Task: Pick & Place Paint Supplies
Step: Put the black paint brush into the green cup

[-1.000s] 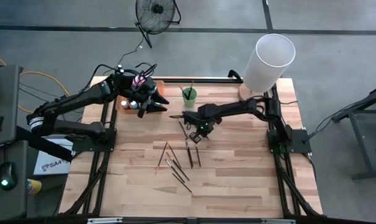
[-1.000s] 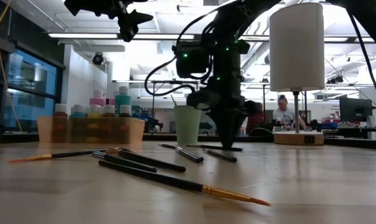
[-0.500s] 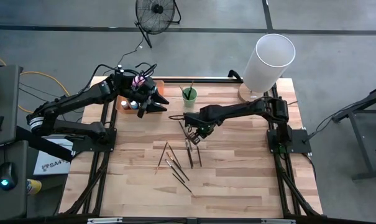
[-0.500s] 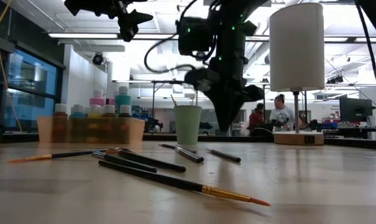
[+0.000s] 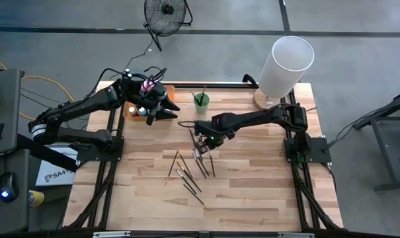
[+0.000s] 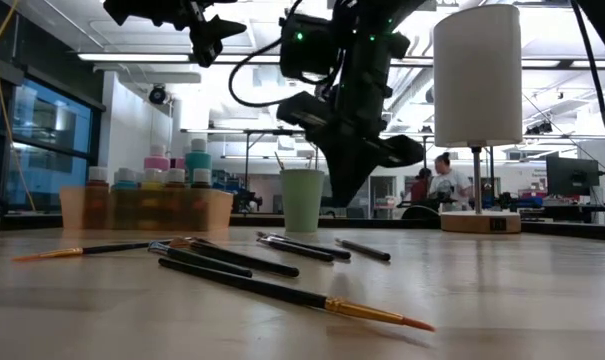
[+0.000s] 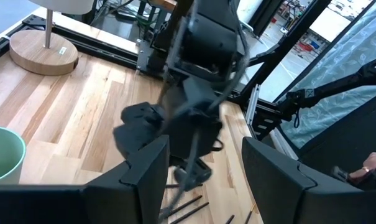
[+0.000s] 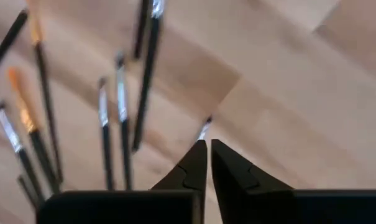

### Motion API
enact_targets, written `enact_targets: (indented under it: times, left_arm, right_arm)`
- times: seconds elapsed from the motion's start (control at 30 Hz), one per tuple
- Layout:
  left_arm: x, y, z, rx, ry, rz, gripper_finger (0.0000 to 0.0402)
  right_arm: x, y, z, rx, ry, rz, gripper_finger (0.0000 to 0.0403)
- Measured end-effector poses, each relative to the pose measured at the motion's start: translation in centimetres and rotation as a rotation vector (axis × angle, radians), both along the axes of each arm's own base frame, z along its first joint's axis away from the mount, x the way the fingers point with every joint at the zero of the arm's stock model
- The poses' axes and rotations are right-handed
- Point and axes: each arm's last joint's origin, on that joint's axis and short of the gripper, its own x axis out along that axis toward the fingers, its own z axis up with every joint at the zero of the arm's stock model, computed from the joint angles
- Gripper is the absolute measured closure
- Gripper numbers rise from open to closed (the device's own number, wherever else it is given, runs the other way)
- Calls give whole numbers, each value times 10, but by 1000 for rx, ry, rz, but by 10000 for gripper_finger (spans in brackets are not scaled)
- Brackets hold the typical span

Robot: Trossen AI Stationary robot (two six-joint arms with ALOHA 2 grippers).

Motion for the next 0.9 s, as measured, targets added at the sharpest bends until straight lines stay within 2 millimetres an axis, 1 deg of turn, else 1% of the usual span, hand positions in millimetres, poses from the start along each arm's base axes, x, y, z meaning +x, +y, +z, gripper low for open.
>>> enact_targets:
  times: [0.07, 0.17, 0.3, 0.4, 0.5, 0.6, 0.77, 0.9]
  left_arm:
    - [0, 0, 0, 0, 0, 0, 202]
    - [0, 0, 0, 0, 0, 0, 202]
    - [0, 0, 0, 0, 0, -1, 202]
    - [0, 0, 0, 0, 0, -2, 202]
    - [0, 0, 0, -1, 0, -2, 202]
    - [0, 0, 0, 0, 0, -2, 202]
    - [0, 0, 0, -1, 1, -2, 202]
    - [0, 0, -1, -8, 13, -2, 202]
  right_arm:
    - [0, 6, 0, 7, -4, 23, 365]
    - [1, 12, -2, 5, 3, 16, 323]
    - [2, 13, -3, -53, 8, -34, 261]
    - [4, 12, -3, -77, -19, -59, 235]
    - [4, 10, -3, -101, -11, -68, 232]
    - [4, 10, -3, -97, -14, -76, 241]
    - [7, 12, -14, -96, 5, -69, 257]
    - [9, 15, -26, -90, 35, -68, 257]
